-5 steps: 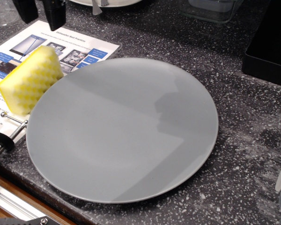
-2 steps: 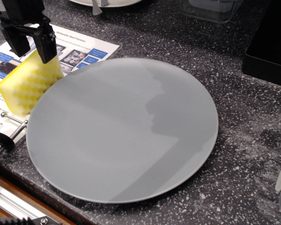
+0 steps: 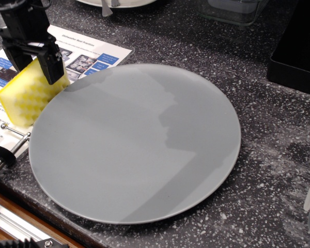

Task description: Pick up sponge and wipe plate

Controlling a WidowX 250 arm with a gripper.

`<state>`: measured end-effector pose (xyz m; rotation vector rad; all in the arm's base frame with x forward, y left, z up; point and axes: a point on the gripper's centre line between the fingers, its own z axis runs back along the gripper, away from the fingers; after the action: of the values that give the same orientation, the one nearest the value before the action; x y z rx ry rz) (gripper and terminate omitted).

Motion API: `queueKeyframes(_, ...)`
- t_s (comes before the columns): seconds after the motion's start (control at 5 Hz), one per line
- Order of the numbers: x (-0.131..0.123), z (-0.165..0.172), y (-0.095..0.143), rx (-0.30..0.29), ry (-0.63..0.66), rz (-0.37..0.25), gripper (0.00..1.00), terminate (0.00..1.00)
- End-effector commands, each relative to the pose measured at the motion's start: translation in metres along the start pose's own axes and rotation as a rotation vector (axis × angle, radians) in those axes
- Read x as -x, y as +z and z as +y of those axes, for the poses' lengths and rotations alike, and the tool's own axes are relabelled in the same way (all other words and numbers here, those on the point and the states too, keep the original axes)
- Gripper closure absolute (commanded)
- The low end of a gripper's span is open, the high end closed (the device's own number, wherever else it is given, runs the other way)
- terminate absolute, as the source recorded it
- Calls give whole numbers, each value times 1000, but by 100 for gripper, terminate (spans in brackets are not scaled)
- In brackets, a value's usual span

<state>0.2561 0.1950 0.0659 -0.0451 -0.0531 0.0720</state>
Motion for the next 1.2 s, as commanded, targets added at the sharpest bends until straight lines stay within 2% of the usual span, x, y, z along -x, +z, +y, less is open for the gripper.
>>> queueKeyframes(0.0,-15,9,28,-23,5,-60,100,0)
queueKeyframes(0.2,-20,0,51,4,9,-124,100,0)
queueKeyframes(0.4,-10,-28,57,15,-39,-197,100,0)
queueKeyframes(0.6,-7,-55,46,-30,-59,-191,100,0)
queueKeyframes(1.0,-19,-83,23,-132,-73,-114,100,0)
